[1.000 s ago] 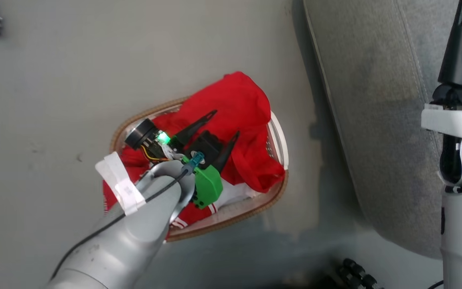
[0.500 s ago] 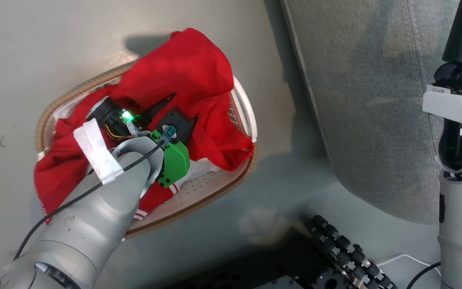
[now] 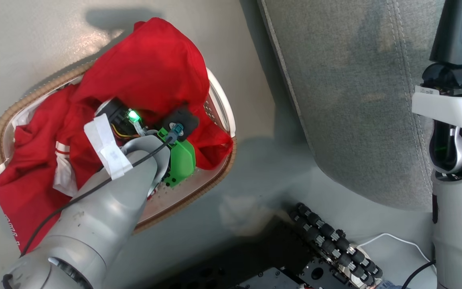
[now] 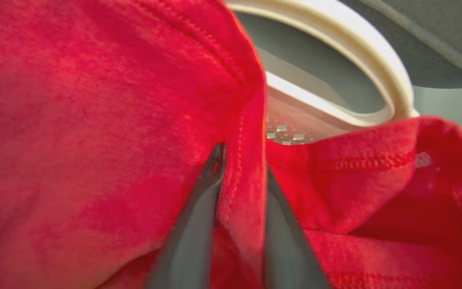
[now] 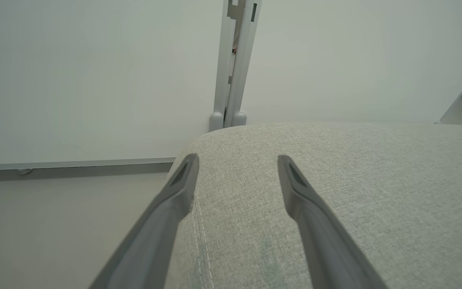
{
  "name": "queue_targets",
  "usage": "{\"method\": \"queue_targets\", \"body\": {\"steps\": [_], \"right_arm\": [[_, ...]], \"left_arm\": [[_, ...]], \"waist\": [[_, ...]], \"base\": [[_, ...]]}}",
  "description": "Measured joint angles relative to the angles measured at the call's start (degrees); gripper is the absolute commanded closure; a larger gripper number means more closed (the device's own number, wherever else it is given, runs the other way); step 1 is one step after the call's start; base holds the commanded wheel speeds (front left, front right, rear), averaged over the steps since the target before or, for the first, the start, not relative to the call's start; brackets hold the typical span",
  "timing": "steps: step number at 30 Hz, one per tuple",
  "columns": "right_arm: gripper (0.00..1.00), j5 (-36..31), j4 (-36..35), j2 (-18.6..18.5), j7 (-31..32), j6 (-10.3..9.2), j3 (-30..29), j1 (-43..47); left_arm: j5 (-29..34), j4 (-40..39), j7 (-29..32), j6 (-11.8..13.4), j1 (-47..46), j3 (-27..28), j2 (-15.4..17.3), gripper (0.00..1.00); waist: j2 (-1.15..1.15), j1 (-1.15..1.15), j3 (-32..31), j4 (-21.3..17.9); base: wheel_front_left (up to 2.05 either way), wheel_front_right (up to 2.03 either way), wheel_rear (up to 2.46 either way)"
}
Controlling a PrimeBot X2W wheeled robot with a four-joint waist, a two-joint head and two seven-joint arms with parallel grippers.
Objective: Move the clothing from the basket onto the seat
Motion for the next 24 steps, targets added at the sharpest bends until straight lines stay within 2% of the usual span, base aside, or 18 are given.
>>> {"method": "queue_targets", "body": {"steps": [5,10,19,24], "right_arm": [[0.00,-0.62,0.69,0.02,0.00,0.00,0.55,0.50],[0.00,-1.92,1.49,0.04,0.00,0.00,1.03,1.14],[0.00,-5.70,4.05,0.07,0.00,0.00,-0.27,5.59],[0.00,-7.78,5.21,0.07,0.00,0.00,-1.53,8.90]], "left_arm": [[-1.67,-1.23,0.00,0.01,1.37,0.15,-0.19,1.00],[-2.98,-6.10,0.01,1.51,4.32,2.35,0.08,1.00],[-3.04,-20.04,0.00,5.89,11.88,8.21,4.63,1.00],[-1.23,-27.25,0.00,7.47,15.73,11.39,6.80,1.00]], "waist": [[0.00,0.00,-1.78,0.89],[0.00,0.00,-4.22,2.21],[0.00,0.00,-11.21,5.27],[0.00,-0.01,-16.06,7.32]], "base": [[0.00,0.00,0.00],[0.00,0.00,0.00],[0.00,0.00,0.00],[0.00,0.00,0.00]]}}
